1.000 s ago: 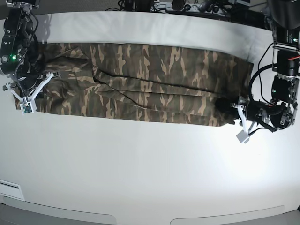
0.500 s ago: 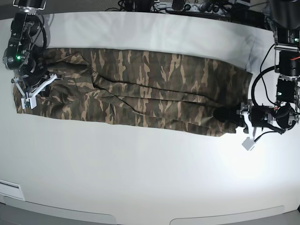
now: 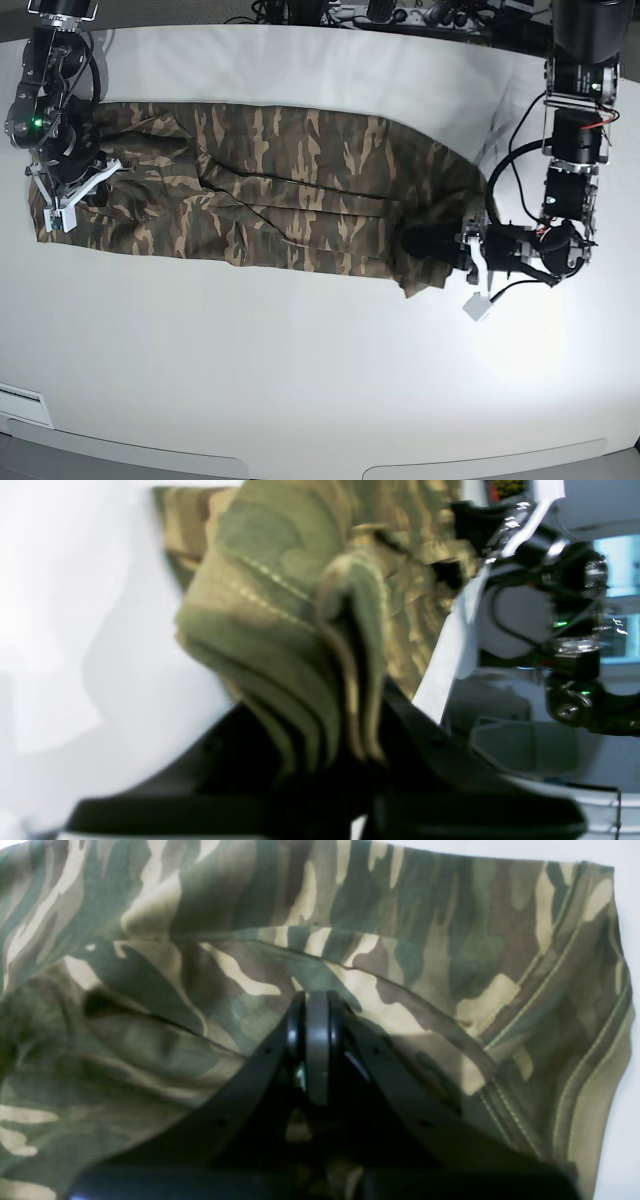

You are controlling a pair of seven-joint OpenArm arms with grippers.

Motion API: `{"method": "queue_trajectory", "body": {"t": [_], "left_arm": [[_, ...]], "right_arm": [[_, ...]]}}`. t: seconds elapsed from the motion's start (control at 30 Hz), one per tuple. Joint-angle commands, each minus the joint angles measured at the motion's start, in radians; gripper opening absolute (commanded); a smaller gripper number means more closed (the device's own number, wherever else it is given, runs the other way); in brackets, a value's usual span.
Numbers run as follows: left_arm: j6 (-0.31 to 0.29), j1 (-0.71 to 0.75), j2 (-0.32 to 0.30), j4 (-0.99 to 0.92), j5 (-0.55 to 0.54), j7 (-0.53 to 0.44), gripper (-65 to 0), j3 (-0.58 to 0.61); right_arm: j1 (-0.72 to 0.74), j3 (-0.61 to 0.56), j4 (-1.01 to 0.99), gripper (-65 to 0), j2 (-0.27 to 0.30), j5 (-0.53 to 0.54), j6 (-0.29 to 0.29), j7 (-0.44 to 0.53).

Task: Fold the T-shirt properly
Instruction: 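Pull the grasped end with the left gripper toward the right gripper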

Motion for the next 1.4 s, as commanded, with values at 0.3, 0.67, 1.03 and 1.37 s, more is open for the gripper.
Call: {"method": "queue_trajectory", "body": {"t": [0.3, 0.67, 1.03, 1.37], "left_arm": [[0.0, -0.026, 0.188, 0.013, -0.025, -0.002, -65.0, -0.008], [-0.041, -0.026, 0.342, 0.013, -0.025, -0.002, -65.0, -0.008], [-0.009, -0.009, 0.382, 0.013, -0.025, -0.002, -21.2, -0.008], [-0.019, -0.025, 0.373, 0.013, -0.025, -0.002, -21.4, -0.008]], "right_arm": [[-0.006, -0.005, -0.005, -65.0, 0.0, 0.003, 0.025, -0.059], [-0.006, -0.005, -0.005, -65.0, 0.0, 0.004, 0.026, -0.06], [-0.006, -0.005, -0.005, -65.0, 0.001, 0.005, 0.034, -0.071], [-0.006, -0.005, -0.005, -65.0, 0.001, 0.008, 0.048, -0.071]]}}
